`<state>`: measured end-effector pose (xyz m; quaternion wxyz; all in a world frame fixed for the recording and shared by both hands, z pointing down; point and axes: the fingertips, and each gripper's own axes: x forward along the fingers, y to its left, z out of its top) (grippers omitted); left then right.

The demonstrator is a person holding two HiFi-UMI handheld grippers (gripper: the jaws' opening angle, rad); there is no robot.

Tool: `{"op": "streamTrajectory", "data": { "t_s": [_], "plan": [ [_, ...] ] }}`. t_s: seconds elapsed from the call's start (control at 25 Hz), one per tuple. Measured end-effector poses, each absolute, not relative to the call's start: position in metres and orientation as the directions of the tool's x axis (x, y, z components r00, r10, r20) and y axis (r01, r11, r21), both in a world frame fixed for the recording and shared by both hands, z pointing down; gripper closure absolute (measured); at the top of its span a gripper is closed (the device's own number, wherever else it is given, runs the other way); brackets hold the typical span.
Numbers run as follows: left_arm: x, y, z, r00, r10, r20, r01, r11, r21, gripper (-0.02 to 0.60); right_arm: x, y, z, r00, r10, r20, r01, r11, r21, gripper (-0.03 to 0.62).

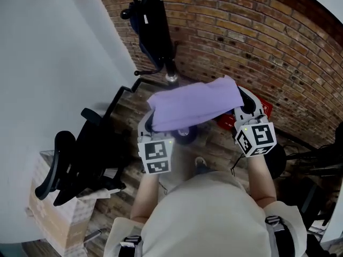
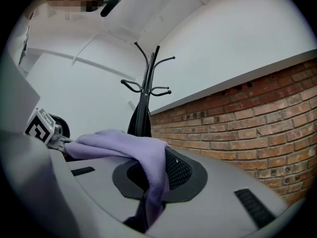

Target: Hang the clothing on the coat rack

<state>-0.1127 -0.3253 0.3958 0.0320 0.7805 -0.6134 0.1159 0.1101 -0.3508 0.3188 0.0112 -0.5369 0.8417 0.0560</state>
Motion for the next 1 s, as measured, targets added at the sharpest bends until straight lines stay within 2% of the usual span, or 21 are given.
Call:
{"op": "streamTrajectory", "data": {
  "t_s": [0.64, 1.0],
  "plan": [
    [-0.118, -0.416, 0.397, 0.106, -0.965, 0.240, -0.983, -0.139, -0.123, 0.488, 0.095, -0.486, 0.326, -0.545, -0.836, -0.063, -0.838, 0.541, 0.069, 0.571],
    [-0.126, -0.443, 0.423, 0.037, -0.955, 0.293, -0.988, -0.079, -0.133, 0.486, 0.082, -0.535, 0.359, -0.588, -0.809, 0.004, -0.807, 0.587, 0.070, 0.571]
  ]
}}
